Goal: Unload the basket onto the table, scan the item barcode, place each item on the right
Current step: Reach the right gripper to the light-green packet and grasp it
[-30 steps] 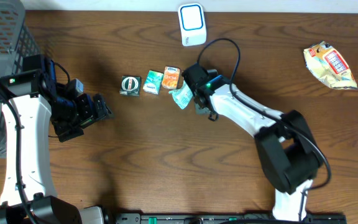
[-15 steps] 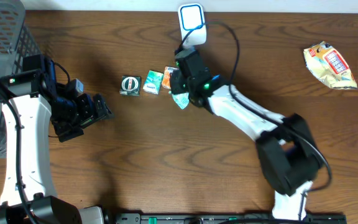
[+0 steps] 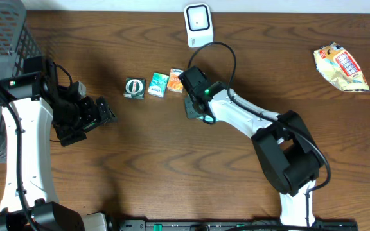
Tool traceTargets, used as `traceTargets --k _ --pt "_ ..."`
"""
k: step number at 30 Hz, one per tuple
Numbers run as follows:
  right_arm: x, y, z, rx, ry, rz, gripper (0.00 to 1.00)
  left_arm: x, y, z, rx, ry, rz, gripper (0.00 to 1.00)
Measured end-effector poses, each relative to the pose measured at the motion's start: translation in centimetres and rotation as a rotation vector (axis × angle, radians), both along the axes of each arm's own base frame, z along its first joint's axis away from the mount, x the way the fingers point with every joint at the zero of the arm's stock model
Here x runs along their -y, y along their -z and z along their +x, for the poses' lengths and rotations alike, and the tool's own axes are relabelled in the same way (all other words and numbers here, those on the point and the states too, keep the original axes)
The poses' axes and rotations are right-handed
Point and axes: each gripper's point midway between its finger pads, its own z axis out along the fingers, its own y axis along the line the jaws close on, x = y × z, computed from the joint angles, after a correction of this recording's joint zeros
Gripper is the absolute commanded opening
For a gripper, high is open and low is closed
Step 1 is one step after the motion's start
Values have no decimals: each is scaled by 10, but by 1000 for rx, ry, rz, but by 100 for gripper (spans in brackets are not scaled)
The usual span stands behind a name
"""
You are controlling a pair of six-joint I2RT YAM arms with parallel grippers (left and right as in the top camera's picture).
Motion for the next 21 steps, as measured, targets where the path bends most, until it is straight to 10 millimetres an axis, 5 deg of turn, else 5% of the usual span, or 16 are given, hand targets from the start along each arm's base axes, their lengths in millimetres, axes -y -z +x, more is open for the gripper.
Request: traceTargets --k 3,5,7,12,21 --pt "28 -9 -14 -38 22 -106 4 0 0 0 0 0 0 98" --pt "47 -23 -20 -33 37 -184 18 0 0 0 -1 0 0 98" --pt "64 -44 -23 0 66 -249 18 0 0 0 0 0 0 98" --pt "63 -81 -18 86 87 -192 10 0 0 0 -1 0 -1 98" --pt "52 -53 -25 -14 74 -137 2 0 0 0 -1 0 -1 98"
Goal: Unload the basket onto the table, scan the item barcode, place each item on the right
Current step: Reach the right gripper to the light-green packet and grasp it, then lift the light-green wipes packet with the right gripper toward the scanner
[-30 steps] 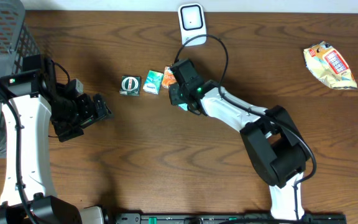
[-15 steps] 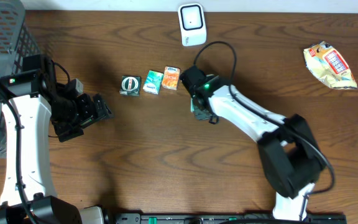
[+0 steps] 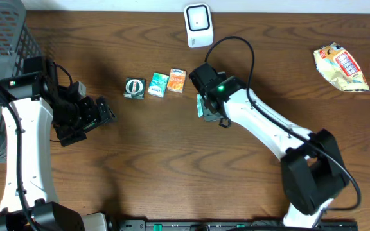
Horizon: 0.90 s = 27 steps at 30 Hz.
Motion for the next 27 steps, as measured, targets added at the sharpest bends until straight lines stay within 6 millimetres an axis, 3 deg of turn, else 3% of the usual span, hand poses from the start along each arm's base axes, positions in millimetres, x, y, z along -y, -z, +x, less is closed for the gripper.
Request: traceTargets --k 6,9,11,15,17,18,21,27 --pt "5 43 -3 -104 23 -7 1 0 0 0 0 0 0 98" --pt "11 54 7 -91 46 -9 1 0 0 0 0 0 0 98" --pt "21 55 29 -25 76 -2 11 0 0 0 0 0 0 98" --pt "34 45 73 104 72 39 15 0 0 0 0 0 0 98" --pt "38 41 83 118 67 75 17 0 0 0 0 0 0 98" --pt "38 40 86 112 64 95 22 0 0 0 0 0 0 98" --pt "37 38 89 89 50 159 22 0 0 0 0 0 0 98" --pt "30 42 75 7 25 230 27 0 0 0 0 0 0 98"
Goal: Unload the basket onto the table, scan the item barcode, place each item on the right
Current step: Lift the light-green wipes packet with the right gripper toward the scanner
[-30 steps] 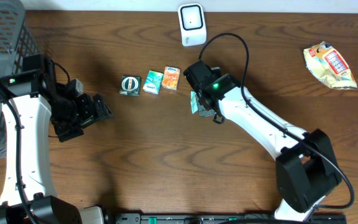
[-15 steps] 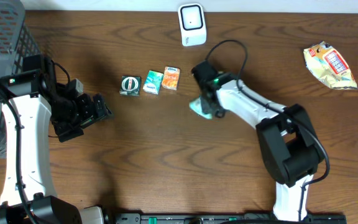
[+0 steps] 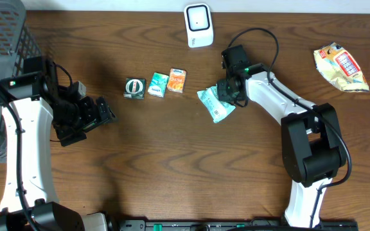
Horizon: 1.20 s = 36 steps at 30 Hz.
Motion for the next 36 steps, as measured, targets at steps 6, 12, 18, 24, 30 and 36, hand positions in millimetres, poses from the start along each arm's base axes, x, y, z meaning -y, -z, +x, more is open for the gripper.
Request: traceTargets --k 6,12,18,24,30,36 --pt "-6 -2 -6 -23 -34 29 49 0 0 0 0 0 0 98" --pt "-11 -43 0 61 -70 68 75 0 0 0 0 0 0 98" --pt "-21 -42 -1 61 -126 93 84 0 0 0 0 0 0 98" --pt "-33 -4 -12 -48 -164 148 72 0 0 0 0 0 0 98" --pt "-46 9 -20 -101 -209 214 25 0 0 0 0 0 0 98" --pt "-50 10 -24 -130 -212 258 1 0 0 0 0 0 0 98"
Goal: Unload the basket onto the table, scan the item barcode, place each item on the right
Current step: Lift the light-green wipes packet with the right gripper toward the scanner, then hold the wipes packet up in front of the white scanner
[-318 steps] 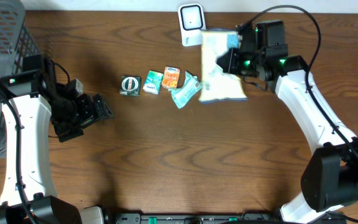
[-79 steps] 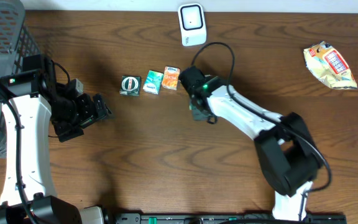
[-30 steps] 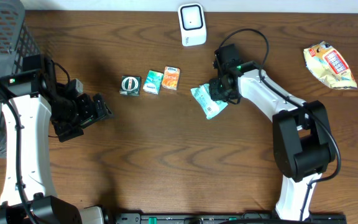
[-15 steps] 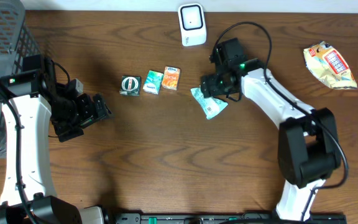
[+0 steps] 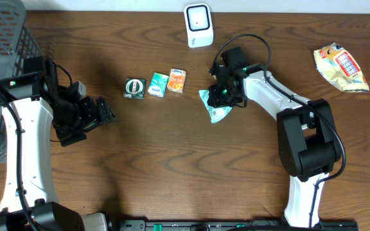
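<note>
My right gripper (image 5: 221, 97) is shut on a teal packet (image 5: 218, 111), which hangs tilted below the fingers, in front of and slightly right of the white scanner (image 5: 198, 25) at the table's back edge. Left of it lie three small packets in a row: a dark green one (image 5: 135, 87), a light green one (image 5: 158, 85) and an orange one (image 5: 177, 81). My left gripper (image 5: 106, 113) rests open at the left, holding nothing, and points toward the row.
A grey mesh basket (image 5: 5, 38) stands at the far left corner. A yellow snack bag (image 5: 341, 67) lies at the far right. The right arm's black cable loops near the scanner.
The right gripper has shifted a little to the left and turned. The teal packet now shows narrower and more on edge than before. The left arm has not moved.
My right gripper was first down at the right end of the packet row, at a teal packet. Then it held that packet just clear of the row. Later the packet was further right, below the scanner, and now it is turned there.
</note>
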Tool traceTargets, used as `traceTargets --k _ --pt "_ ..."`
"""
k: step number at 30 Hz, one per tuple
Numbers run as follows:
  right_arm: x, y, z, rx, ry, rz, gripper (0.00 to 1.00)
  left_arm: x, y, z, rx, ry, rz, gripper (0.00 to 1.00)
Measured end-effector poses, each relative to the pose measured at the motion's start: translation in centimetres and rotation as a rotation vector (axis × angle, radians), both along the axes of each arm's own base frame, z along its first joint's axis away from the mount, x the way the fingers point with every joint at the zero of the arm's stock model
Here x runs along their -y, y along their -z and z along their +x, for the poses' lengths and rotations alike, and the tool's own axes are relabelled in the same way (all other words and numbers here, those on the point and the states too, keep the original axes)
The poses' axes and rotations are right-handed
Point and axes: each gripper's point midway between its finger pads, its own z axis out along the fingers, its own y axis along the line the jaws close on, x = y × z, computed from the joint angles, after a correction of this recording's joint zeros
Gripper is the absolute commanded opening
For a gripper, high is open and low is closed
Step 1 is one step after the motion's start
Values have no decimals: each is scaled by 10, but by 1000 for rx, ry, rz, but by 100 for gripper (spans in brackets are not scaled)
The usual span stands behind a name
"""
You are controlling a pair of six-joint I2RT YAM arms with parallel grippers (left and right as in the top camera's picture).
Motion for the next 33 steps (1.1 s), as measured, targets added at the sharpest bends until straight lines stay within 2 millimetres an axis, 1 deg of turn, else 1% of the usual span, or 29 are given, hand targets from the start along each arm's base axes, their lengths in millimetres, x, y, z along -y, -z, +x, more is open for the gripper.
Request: traceTargets --k 4,6,7,8,9,10,11,13,15,17,19,21,24,29,33 --pt "-1 -4 0 -7 3 27 1 0 0 0 0 0 0 98" --pt "-4 -9 2 -2 1 56 1 0 0 0 0 0 0 98" --pt "-7 -17 5 19 -2 80 1 0 0 0 0 0 0 98" --pt "-9 -21 6 29 -4 90 1 0 0 0 0 0 0 98" --pt "-12 -36 11 71 -8 118 1 0 0 0 0 0 0 98" --pt "-13 -45 14 95 -8 131 1 0 0 0 0 0 0 98" --pt "-16 -68 20 154 -13 161 1 0 0 0 0 0 0 98" --pt "-19 -106 26 251 -21 202 1 0 0 0 0 0 0 98" --pt "-19 -155 28 362 -29 249 1 0 0 0 0 0 0 98" --pt "-19 -207 20 467 -42 296 1 0 0 0 0 0 0 98" --pt "-19 -230 14 507 -50 323 1 0 0 0 0 0 0 98" --pt "-20 -246 7 524 -47 356 1 0 0 0 0 0 0 98" --pt "-22 -251 4 494 -9 386 1 0 0 0 0 0 0 98" --pt "-22 -245 -2 379 103 424 1 0 0 0 0 0 0 98" --pt "-26 -242 -9 318 135 442 2 0 0 0 0 0 0 98"
